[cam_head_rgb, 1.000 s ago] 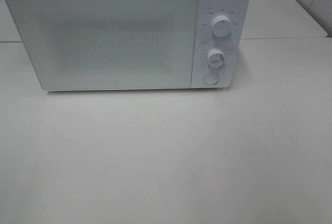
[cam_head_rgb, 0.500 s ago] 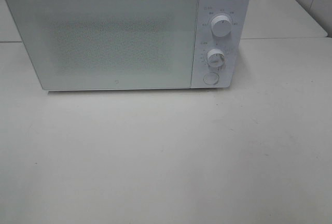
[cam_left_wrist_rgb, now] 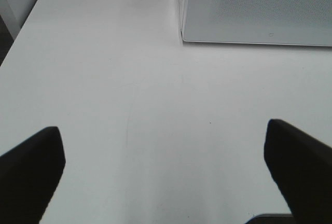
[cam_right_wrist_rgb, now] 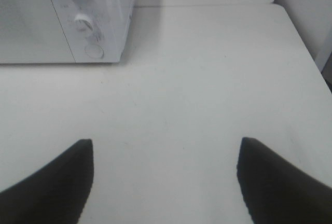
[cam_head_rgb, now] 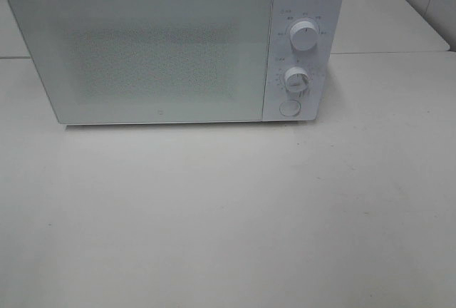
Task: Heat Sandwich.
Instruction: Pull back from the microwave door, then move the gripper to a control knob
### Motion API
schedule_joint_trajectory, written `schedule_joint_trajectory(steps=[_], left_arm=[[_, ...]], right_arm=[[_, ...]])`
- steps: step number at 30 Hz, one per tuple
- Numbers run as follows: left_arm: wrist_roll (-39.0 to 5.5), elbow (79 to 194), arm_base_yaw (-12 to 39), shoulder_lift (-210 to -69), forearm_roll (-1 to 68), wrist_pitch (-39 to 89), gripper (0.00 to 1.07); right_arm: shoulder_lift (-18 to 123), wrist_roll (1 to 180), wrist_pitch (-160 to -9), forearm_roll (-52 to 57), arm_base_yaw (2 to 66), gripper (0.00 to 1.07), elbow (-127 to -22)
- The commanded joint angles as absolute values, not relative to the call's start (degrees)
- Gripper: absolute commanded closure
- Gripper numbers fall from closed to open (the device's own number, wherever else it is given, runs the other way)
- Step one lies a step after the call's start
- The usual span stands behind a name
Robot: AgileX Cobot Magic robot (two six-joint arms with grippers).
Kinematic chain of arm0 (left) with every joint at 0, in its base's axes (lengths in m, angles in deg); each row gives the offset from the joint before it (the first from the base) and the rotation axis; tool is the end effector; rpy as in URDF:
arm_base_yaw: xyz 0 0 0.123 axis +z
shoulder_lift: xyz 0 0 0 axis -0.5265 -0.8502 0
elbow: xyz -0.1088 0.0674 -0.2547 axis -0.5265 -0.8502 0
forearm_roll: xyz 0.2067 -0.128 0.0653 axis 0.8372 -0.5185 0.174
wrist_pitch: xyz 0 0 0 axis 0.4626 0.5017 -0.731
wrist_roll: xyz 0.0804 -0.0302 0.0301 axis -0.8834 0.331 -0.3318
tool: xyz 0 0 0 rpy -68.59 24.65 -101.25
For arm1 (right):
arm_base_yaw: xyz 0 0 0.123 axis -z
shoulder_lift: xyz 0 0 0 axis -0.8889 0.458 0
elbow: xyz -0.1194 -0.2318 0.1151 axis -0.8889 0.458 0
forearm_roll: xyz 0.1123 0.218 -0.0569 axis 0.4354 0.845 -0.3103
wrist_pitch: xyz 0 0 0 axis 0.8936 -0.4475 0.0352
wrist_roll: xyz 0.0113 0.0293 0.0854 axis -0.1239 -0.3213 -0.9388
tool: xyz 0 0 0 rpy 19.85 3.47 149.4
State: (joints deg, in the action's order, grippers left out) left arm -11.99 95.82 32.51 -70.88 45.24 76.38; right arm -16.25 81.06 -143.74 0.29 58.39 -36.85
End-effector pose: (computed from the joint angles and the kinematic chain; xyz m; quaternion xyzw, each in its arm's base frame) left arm -0.0087 -0.0038 0.2807 -0.0114 0.8528 -0.0244 0.5216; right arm -0.0045 -0.0028 0.2903 0.0025 0.8224 0.0289 0.5682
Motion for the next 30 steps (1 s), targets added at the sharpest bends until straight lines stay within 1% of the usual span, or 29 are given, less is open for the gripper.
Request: schedule_joint_trajectory(steps=[1,6,22,30], left_arm=[[-11.8,95.6,32.7,-69.5,44.9,75.6,0.06],[-11.8,95.6,32.7,-69.5,44.9,75.6,0.06],[-11.8,95.6,32.7,-69.5,44.9,75.6,0.06],[-11.8,95.6,32.7,-69.5,44.9,75.6,0.06]], right_arm=[[-17.2,81.6,-140.8,0.6,58.8,0.33,-37.7],[-15.3,81.6,-139.2,0.6,58.8,0.33,-37.7],[4.5,81.6,-126.6,0.6,58.8,0.33,-37.7],[11.2,81.6,-122.1,0.6,58.8,0.33,-37.7]])
